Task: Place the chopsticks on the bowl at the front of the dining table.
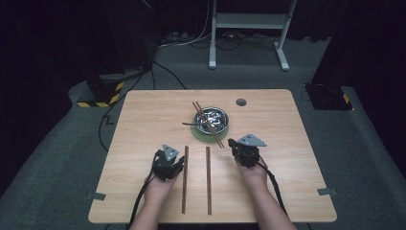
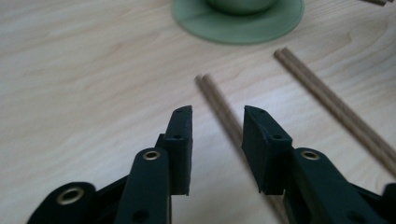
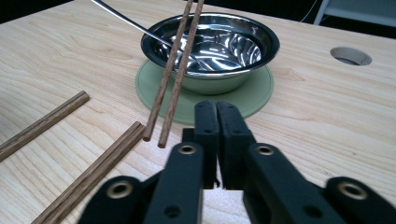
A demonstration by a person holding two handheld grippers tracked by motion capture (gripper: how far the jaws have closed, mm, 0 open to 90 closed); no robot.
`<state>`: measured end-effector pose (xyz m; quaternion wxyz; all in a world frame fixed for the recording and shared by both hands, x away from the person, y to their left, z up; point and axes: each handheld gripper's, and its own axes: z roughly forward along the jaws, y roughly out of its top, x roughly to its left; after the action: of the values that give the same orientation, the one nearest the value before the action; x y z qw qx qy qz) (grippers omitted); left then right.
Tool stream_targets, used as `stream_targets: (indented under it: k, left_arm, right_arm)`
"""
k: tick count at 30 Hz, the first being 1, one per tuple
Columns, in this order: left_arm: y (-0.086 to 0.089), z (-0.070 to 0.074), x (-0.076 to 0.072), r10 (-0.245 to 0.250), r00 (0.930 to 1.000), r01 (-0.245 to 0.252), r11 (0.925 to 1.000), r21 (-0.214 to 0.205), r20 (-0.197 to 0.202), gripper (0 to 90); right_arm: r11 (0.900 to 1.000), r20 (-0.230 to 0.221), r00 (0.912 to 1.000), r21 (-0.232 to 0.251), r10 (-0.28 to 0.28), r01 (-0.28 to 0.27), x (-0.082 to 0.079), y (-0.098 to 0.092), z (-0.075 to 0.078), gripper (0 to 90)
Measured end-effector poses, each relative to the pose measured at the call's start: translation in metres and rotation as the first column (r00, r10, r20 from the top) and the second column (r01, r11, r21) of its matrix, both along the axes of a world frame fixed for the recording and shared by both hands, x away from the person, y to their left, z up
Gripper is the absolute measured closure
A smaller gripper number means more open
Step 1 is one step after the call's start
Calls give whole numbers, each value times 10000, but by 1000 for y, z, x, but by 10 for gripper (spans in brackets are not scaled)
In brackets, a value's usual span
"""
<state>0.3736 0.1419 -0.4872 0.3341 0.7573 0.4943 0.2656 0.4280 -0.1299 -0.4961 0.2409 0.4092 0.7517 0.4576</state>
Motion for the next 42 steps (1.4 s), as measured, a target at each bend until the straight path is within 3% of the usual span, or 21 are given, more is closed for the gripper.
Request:
stream_targets:
  k: [3, 5, 8, 13, 19, 29, 42]
  left_arm:
    - [-17, -1, 15, -13, 9999, 11, 10000, 90, 162, 714]
    - [-26, -4, 24, 16, 9998, -12, 9998, -178, 222, 769]
    - [-35, -6, 36, 120, 9995, -108, 9992, -394, 304, 828]
    - [-50, -4, 50, -97, 9995, 115, 9979, -642, 296, 841]
    - [-69, -1, 67, -377, 9989, 395, 9968, -693, 284, 864]
    - [-84, -3, 79, -123, 9999, 123, 9952, -971, 11, 844]
    - [-92, -2, 81, -296, 9995, 288, 9973, -679, -112, 839]
  right_arm:
    - [9998, -139, 9998, 96, 149, -148, 3, -4, -2, 896]
    - [9993, -160, 9995, -239, 278, -282, 4, -4, -5, 896]
    - [9993, -166, 9994, -226, 292, -295, 4, -3, -5, 896]
    - [9993, -192, 9993, -193, 309, -313, 2, -1, -6, 894]
    - [9978, -93, 9991, -505, 424, -428, 0, 2, -7, 893]
    - [9953, -42, 9979, -720, 644, -646, -2, 9, -8, 894]
    - [9945, -47, 9969, -694, 785, -786, -3, 13, -8, 880]
